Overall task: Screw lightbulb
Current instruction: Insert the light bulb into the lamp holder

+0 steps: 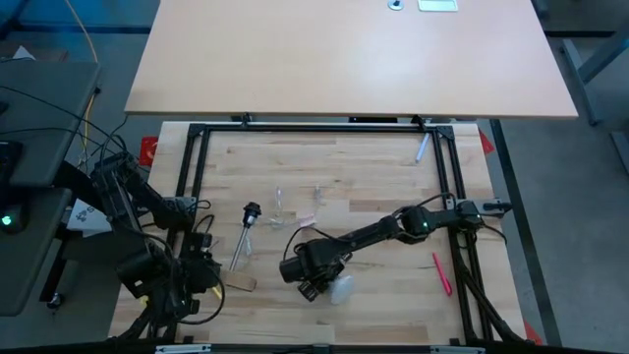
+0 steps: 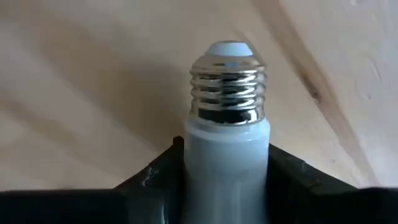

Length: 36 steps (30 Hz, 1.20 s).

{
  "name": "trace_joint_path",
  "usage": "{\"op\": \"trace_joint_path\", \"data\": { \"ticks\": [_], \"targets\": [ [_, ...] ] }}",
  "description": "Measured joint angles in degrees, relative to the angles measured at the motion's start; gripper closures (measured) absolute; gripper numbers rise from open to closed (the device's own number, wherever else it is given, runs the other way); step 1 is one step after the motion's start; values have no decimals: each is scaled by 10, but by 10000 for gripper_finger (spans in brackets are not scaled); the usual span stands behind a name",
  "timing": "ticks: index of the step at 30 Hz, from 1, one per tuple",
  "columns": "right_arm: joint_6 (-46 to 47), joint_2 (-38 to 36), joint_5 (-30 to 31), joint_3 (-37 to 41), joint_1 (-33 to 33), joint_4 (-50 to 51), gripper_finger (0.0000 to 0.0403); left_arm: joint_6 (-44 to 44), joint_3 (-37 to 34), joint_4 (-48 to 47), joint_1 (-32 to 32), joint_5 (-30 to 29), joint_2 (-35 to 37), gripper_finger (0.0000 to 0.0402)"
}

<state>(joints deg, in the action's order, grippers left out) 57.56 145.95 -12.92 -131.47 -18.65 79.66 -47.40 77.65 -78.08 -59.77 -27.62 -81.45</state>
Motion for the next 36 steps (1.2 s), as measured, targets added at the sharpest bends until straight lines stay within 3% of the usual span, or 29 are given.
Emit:
{"op": "trace_joint_path", "data": {
  "ticks": [3, 6, 12, 16, 21, 23, 27, 32, 36],
  "targets": [
    [-80, 0, 36, -34, -7, 45, 248, 65, 0, 7, 0, 2, 0, 294],
    [-150, -29, 92, -20, -14, 82, 248, 192, 0, 26, 10, 32, 0, 294],
    [-301, -106, 221, -19, -24, 98, 248, 464, 0, 18, 57, 191, 0, 294],
    [-398, -135, 251, -19, -12, 102, 248, 576, 0, -30, 108, 192, 0, 294],
    [-538, -165, 261, -19, 26, 99, 248, 617, 0, -92, 179, 178, 0, 294],
    [-591, -168, 226, -19, 49, 99, 248, 640, 1, -110, 196, 160, 1, 294],
    [-654, -170, 88, -19, 113, 98, 248, 670, 1, -119, 203, 80, 6, 294],
    [-685, -171, -51, -20, 188, 102, 248, 689, 1, -119, 191, 17, 28, 294],
    [-667, -171, -209, -20, 238, 104, 248, 749, -2, -119, 168, -8, 82, 294]
  ]
}}
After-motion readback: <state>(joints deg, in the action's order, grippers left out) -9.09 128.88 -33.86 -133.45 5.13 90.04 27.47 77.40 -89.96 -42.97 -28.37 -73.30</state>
